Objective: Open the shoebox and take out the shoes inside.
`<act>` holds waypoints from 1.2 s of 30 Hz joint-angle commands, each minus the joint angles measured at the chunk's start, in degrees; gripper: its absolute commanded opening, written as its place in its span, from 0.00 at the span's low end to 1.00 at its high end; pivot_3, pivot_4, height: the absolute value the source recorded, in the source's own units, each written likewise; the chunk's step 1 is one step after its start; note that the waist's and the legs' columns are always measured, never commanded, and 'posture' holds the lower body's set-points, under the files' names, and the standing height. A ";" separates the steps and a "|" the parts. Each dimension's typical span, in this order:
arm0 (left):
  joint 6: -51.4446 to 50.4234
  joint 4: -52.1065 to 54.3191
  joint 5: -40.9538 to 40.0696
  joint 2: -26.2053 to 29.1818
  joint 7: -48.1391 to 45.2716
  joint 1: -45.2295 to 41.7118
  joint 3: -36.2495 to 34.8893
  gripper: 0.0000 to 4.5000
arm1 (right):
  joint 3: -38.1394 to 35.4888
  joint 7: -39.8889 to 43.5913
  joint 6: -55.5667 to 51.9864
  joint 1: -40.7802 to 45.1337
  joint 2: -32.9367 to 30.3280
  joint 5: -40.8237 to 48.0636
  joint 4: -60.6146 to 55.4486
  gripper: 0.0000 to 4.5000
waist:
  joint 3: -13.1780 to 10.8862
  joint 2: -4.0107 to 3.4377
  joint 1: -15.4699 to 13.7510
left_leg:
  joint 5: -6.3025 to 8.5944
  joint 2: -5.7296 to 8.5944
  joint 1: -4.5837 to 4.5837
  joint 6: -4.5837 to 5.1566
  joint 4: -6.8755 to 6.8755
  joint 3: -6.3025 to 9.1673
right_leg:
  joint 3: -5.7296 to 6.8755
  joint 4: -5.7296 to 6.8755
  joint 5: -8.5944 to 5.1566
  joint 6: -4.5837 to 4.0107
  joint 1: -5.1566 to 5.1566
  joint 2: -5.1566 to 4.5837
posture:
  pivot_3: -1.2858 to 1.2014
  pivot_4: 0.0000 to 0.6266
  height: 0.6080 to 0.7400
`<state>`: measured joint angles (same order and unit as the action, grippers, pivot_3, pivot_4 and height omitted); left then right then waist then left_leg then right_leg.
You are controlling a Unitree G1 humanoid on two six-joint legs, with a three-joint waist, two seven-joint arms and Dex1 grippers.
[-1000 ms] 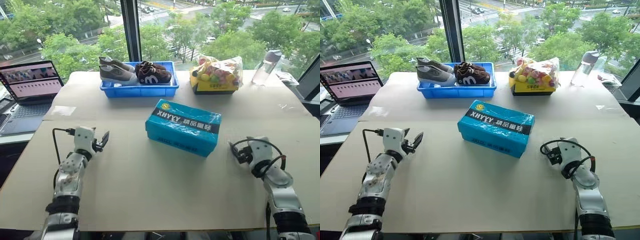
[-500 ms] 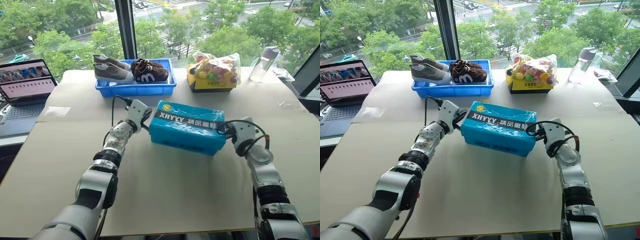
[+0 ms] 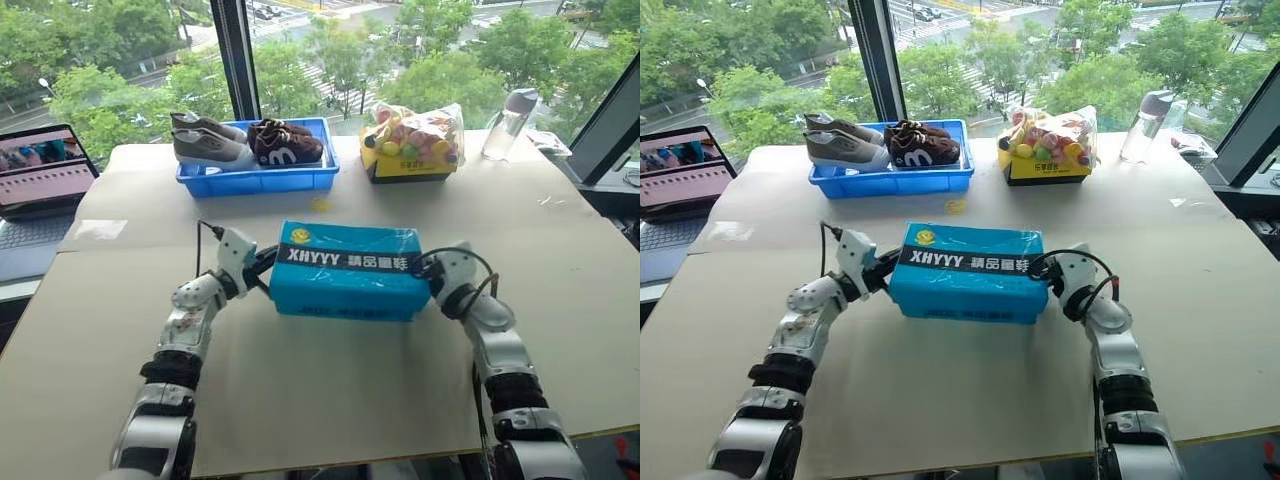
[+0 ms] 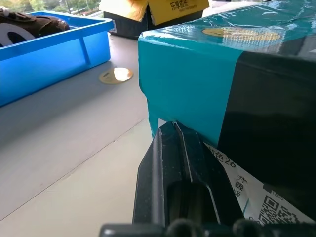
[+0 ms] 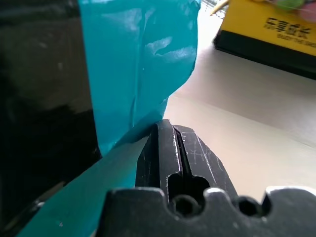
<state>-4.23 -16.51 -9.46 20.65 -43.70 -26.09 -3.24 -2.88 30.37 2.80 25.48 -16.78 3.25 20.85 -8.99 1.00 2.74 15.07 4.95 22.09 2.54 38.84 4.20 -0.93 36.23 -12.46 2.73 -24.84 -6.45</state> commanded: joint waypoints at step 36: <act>-18.80 21.77 -9.40 30.47 -18.25 4.85 -6.98 1.00 | -0.72 12.15 -5.26 -6.55 -17.29 -0.05 -11.09 0.00 | -0.09 -0.09 -1.38 | 0.01 0.01 -0.70 -0.01 -0.11 0.00 | 0.04 -0.06 0.02 -0.09 0.56 0.04 | 0.52 0.24 1.00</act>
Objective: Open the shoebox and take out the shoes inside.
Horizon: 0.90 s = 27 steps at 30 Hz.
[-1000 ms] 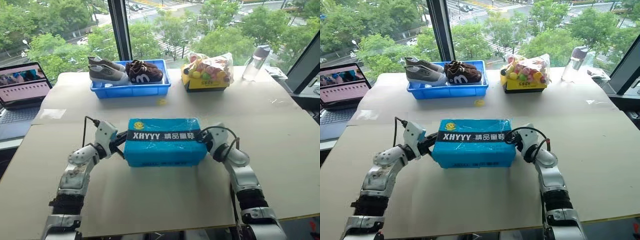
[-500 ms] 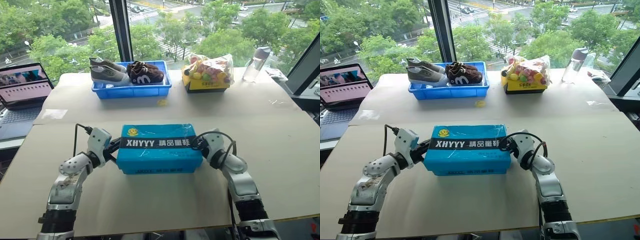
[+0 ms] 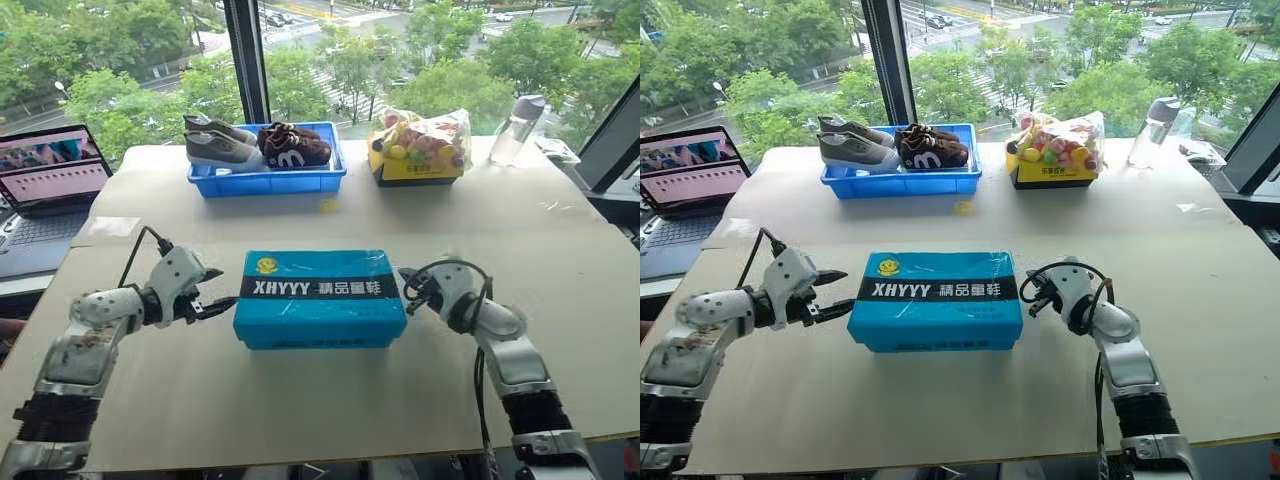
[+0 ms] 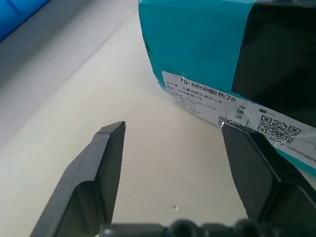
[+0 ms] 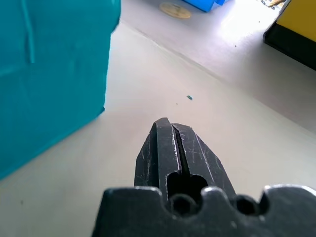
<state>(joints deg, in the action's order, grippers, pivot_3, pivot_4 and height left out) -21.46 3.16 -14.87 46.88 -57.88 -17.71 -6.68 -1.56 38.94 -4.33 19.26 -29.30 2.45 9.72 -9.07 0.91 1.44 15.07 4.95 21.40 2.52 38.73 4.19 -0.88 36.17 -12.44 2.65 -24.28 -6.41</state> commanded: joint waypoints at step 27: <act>-26.85 7.79 -35.24 12.92 -6.34 -29.45 -10.59 1.00 | 5.06 31.57 -29.69 -8.51 -18.96 28.85 -23.66 0.00 | -0.30 0.31 -0.77 | 0.07 0.00 0.26 0.11 0.15 0.01 | 0.06 -0.08 -0.05 0.09 -0.07 -0.05 | 0.52 0.24 1.00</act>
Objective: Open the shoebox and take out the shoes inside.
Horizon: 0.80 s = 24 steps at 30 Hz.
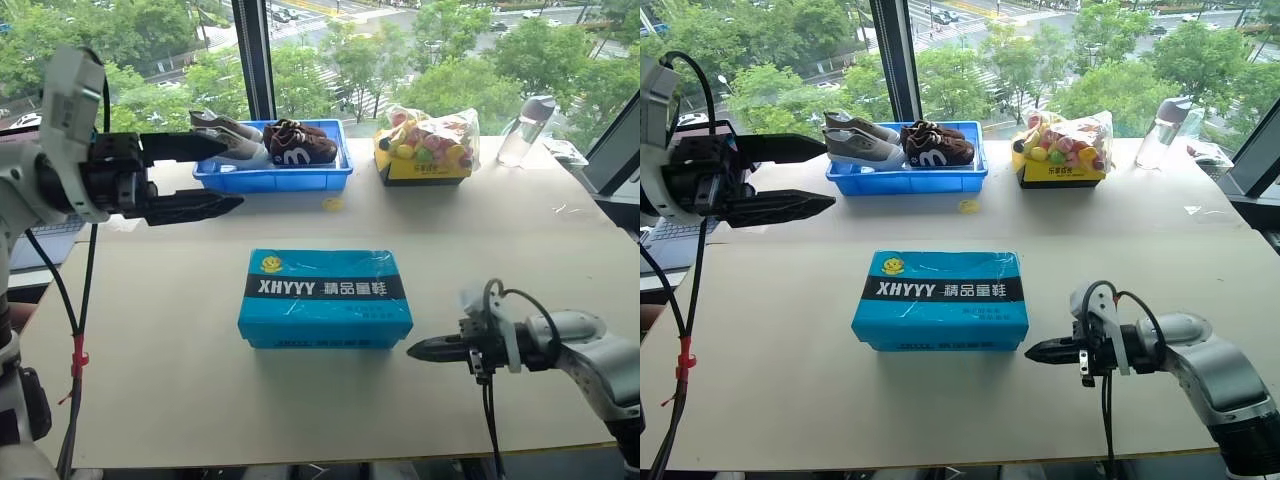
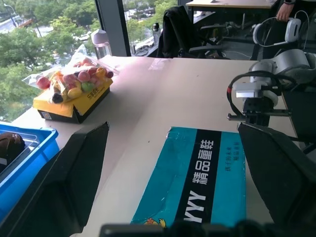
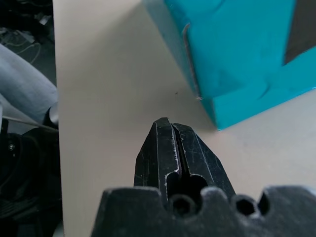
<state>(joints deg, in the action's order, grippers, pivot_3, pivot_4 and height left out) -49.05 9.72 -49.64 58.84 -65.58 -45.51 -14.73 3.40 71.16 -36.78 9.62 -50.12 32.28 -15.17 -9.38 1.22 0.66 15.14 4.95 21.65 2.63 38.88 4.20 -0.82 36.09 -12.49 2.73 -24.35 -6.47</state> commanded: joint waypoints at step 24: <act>0.00 3.35 -1.04 3.92 3.80 -4.13 -2.41 1.00 | -5.68 -0.17 2.39 7.59 10.85 6.82 7.54 0.00 | -0.04 0.05 0.37 | -0.04 0.02 0.00 -0.07 -0.01 0.00 | -0.03 0.05 0.01 -0.01 -0.06 0.02 | 0.52 0.24 1.00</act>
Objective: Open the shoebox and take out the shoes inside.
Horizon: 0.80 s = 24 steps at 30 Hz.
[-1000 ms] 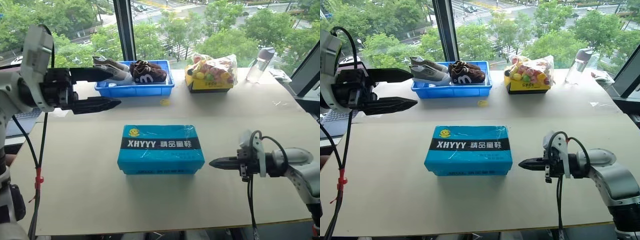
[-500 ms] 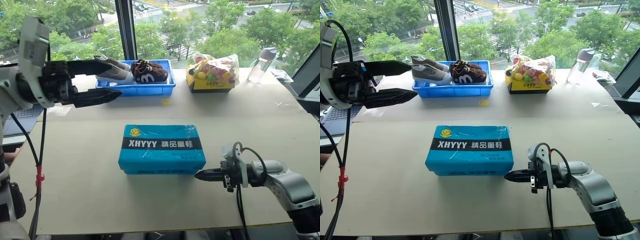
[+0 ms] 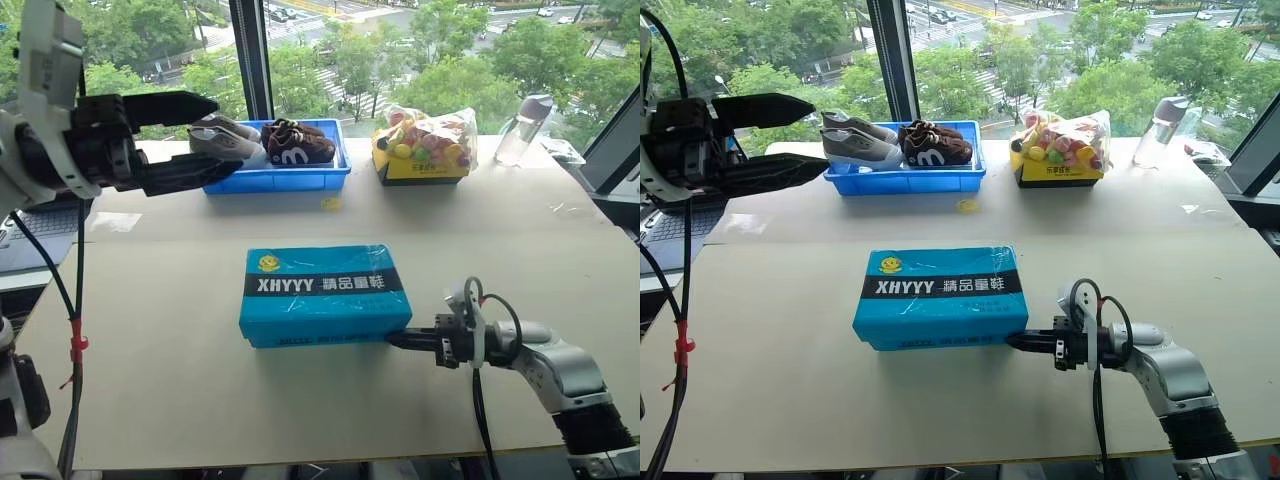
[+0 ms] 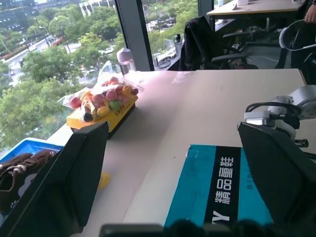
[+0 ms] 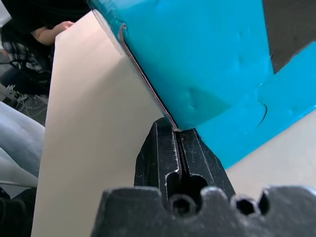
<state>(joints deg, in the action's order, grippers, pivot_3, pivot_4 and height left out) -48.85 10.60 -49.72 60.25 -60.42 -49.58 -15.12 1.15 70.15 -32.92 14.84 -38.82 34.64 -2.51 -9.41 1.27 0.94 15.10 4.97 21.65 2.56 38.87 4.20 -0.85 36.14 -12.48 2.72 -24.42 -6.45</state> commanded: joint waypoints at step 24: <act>-8.34 9.31 -21.04 2.41 15.54 1.18 -13.58 1.00 | -0.11 -18.96 22.10 42.10 14.37 -15.76 28.75 0.00 | -0.01 0.01 0.33 | -0.42 0.09 0.78 -0.67 0.06 -0.02 | -0.11 0.65 0.05 -0.08 -0.93 -0.04 | 0.52 0.24 1.00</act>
<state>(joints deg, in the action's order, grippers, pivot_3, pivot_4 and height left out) -57.76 18.45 -70.97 60.85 -45.06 -49.20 -26.50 1.86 45.05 -9.28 56.69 -23.19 14.95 32.12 -9.41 1.28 1.27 14.70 5.06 22.45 1.92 38.92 4.18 -0.97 36.78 -12.43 2.65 -25.35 -6.49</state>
